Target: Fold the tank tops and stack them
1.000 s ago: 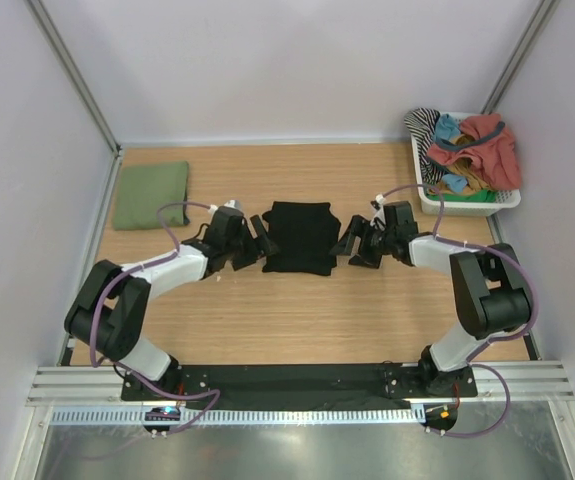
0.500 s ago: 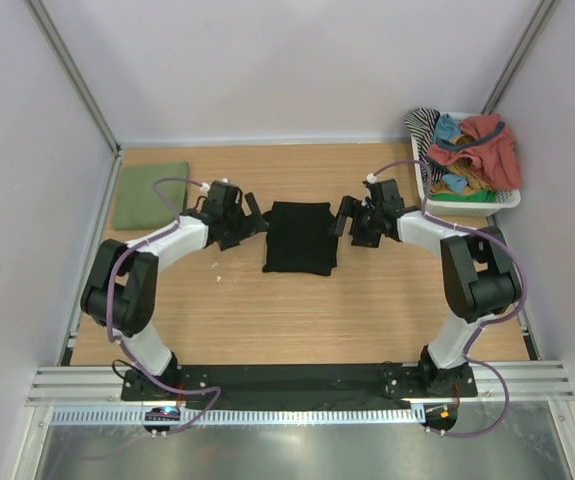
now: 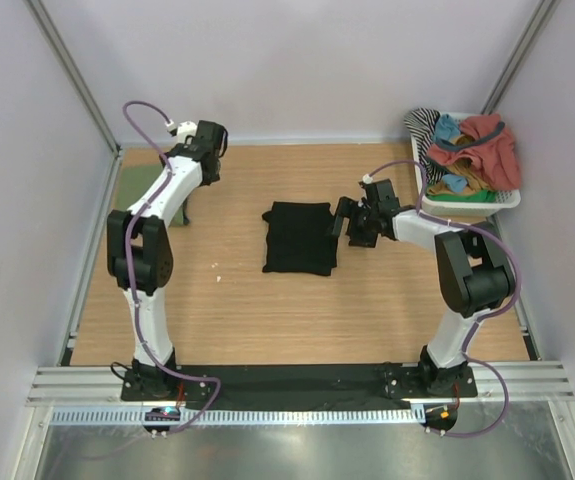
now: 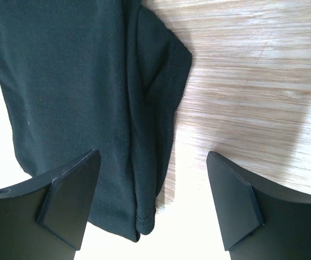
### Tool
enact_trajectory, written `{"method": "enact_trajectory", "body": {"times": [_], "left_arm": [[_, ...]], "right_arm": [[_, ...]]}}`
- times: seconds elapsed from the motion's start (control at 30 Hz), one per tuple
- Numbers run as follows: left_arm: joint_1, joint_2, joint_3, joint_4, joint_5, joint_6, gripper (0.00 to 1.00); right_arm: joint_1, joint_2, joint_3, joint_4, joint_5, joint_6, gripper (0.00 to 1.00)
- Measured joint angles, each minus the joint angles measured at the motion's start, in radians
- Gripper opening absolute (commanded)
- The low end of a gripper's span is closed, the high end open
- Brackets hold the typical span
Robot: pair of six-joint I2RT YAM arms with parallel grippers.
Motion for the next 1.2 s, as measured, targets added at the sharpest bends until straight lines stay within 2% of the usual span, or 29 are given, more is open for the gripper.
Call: {"method": "enact_trajectory", "body": {"times": [0.1,0.23,0.4,0.53,0.57,0.63,0.8,0.9,0.93,1.0,1.2], "left_arm": [[0.019,0.121,0.087,-0.059,-0.049,0.034,0.85],[0.04,0.245,0.125,-0.11,-0.066,0.079,0.84],[0.054,0.37,0.219,-0.167,-0.076,0.114,0.8],[0.056,0.391,0.236,-0.18,-0.097,0.126,0.62],[0.057,0.391,0.233,-0.183,-0.095,0.126,0.54],[0.061,0.391,0.222,-0.189,-0.091,0.122,0.48],[0.078,0.389,0.193,-0.202,-0.092,0.114,0.43],[0.085,0.381,0.169,-0.203,-0.087,0.101,0.27],[0.088,0.378,0.156,-0.202,-0.087,0.1,0.16],[0.091,0.367,0.127,-0.197,-0.073,0.097,0.01],[0.072,0.282,-0.006,-0.171,-0.035,0.089,0.0]], "right_arm": [[0.0,-0.005,-0.011,0.013,-0.003,0.003,0.86],[0.0,-0.018,-0.031,0.025,-0.011,0.005,0.86],[0.0,-0.031,-0.05,0.034,-0.019,0.011,0.86],[0.0,-0.032,-0.054,0.041,-0.025,0.014,0.85],[0.0,-0.032,-0.055,0.042,-0.025,0.014,0.85],[0.0,-0.032,-0.056,0.045,-0.026,0.015,0.85],[0.0,-0.033,-0.061,0.053,-0.027,0.016,0.85],[0.0,-0.034,-0.063,0.058,-0.027,0.018,0.84],[0.0,-0.035,-0.065,0.06,-0.027,0.018,0.84],[0.0,-0.039,-0.07,0.061,-0.027,0.018,0.84],[0.0,-0.045,-0.078,0.067,-0.027,0.018,0.84]]}}
